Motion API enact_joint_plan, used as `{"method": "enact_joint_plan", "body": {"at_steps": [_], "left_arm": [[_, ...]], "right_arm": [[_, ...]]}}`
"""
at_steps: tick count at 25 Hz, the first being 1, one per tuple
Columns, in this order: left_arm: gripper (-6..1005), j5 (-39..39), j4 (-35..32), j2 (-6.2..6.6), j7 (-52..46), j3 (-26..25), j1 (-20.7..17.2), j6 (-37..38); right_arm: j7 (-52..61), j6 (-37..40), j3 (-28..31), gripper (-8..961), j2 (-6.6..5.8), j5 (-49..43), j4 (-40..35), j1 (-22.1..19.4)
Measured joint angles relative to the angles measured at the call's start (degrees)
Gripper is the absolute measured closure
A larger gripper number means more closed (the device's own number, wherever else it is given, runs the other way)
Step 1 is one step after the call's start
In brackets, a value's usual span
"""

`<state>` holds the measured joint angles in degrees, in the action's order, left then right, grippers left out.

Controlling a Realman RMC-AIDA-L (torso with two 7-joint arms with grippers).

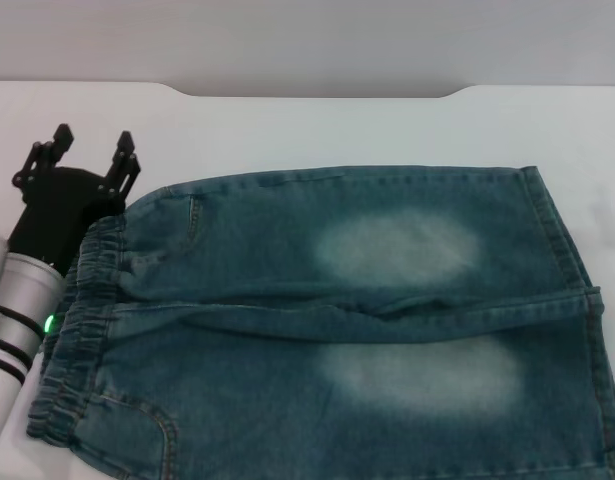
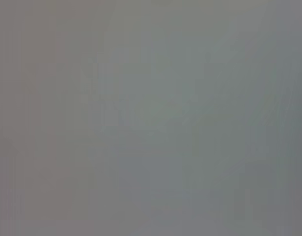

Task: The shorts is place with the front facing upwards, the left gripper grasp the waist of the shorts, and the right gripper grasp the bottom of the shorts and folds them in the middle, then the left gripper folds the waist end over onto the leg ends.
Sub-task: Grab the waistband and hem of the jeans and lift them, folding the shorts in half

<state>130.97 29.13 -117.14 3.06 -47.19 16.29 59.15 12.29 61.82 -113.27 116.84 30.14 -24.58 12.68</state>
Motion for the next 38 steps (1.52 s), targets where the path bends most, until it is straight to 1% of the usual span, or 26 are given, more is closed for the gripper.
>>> {"method": "enact_joint_plan", "body": {"at_steps": [1,2,3,5,6,7,8,9,10,11,12,13,15,16,17,19,21,23,24,25,27,29,30,33,35,38], "left_arm": [[300,0.0,0.0,0.0,0.0,0.0,0.0,0.0],[300,1.3,3.9,0.7,2.1,-1.0,-1.1,-2.5],[300,4.0,12.8,1.79,7.5,-5.0,-3.3,-11.5],[301,5.6,17.4,2.09,9.4,-7.6,-4.7,-17.3],[301,5.6,17.4,2.09,9.4,-7.6,-4.7,-17.3],[301,8.1,25.7,2.19,11.1,-12.8,-7.2,-27.6],[301,9.3,29.9,1.99,11.3,-15.8,-8.4,-34.1],[302,9.3,29.9,1.99,11.3,-15.8,-8.4,-34.1],[302,10.5,33.7,1.67,11.3,-19.1,-9.5,-40.7],[302,10.5,33.7,1.67,11.3,-19.1,-9.5,-40.7],[302,12.5,40.7,0.44,11.9,-25.9,-10.6,-55.1],[302,12.5,40.7,0.44,11.9,-25.9,-10.6,-55.1],[303,14.1,47.2,-0.73,13.5,-31.1,-11.2,-69.7],[303,14.1,47.2,-0.73,13.5,-31.1,-11.2,-69.7],[303,14.3,50.6,-0.72,13.8,-32.8,-11.7,-75.7],[304,14.4,54.3,-0.75,13.8,-35.0,-12.2,-80.9],[304,14.5,55.0,-0.77,13.7,-36.0,-12.2,-82.4],[305,14.5,55.0,-0.77,13.7,-36.0,-12.2,-82.4],[305,14.6,56.3,-0.79,13.5,-38.7,-11.5,-86.4],[306,14.7,56.4,-0.81,13.0,-39.5,-10.9,-88.0],[309,14.7,56.4,-0.81,13.0,-39.5,-10.9,-88.0],[311,14.9,56.9,-0.81,11.7,-41.5,-9.8,-92.5],[313,15.3,57.3,-0.82,11.6,-42.3,-9.5,-94.7],[316,15.9,57.6,-0.81,11.4,-43.1,-9.2,-96.8],[319,20.1,60.1,-0.82,10.0,-44.3,-8.8,-104.8],[323,21.8,61.6,-0.8,9.4,-44.3,-9.0,-107.9]], "right_arm": [[0.0,-4.1,1.9,299,-0.28,-2.5,-3.2,-0.5],[0.1,-7.5,4.1,299,-0.33,-5.0,-5.8,-1.2],[0.1,-13.1,7.4,299,-0.18,-9.0,-10.2,-2.3],[0.1,-22.9,12.5,299,0.67,-15.7,-18.8,-4.7],[0.1,-28.8,14.9,299,1.28,-19.1,-24.2,-6.1],[0.1,-35.3,16.7,299,1.78,-21.8,-29.4,-7.4],[0.1,-40.7,18.1,299,2.16,-23.7,-34.3,-8.5],[0.1,-46.0,18.8,299,2.23,-24.4,-38.4,-9.0],[0.1,-50.8,19.4,299,2.22,-24.5,-42.1,-9.2],[0.1,-55.1,19.9,299,2.17,-24.3,-44.9,-9.3],[0.1,-59.2,20.7,299,2.11,-24.1,-47.6,-9.3],[0.1,-64.8,21.4,299,2.07,-23.9,-50.3,-9.0],[0.1,-72.3,22.5,299,1.95,-23.6,-53.9,-8.3],[0.1,-75.7,23.0,299,1.87,-23.4,-55.7,-7.9],[-0.2,-78.5,23.4,299,1.77,-23.0,-57.2,-7.5],[-1.9,-82.5,24.4,300,1.63,-21.6,-59.8,-7.0],[-6.0,-85.5,25.9,300,1.62,-17.6,-62.0,-6.3],[-12.4,-89.1,28.3,300,1.61,-10.3,-63.5,-5.4],[-16.2,-91.0,29.9,300,1.63,-6.0,-64.2,-4.9],[-19.9,-93.2,31.8,300,1.62,-1.4,-64.5,-4.4],[-25.6,-97.8,35.3,300,1.63,5.6,-64.8,-3.3],[-29.4,-103.2,38.9,300,1.61,10.2,-65.1,-2.4],[-30.6,-106.3,40.6,300,1.61,11.6,-65.6,-2.0],[-31.6,-114.4,43.4,300,1.62,12.5,-68.8,-1.7],[-31.6,-118.5,44.7,300,1.76,12.6,-71.7,-2.2],[-31.1,-125.1,47.3,300,2.02,13.5,-77.9,-3.9]]}}
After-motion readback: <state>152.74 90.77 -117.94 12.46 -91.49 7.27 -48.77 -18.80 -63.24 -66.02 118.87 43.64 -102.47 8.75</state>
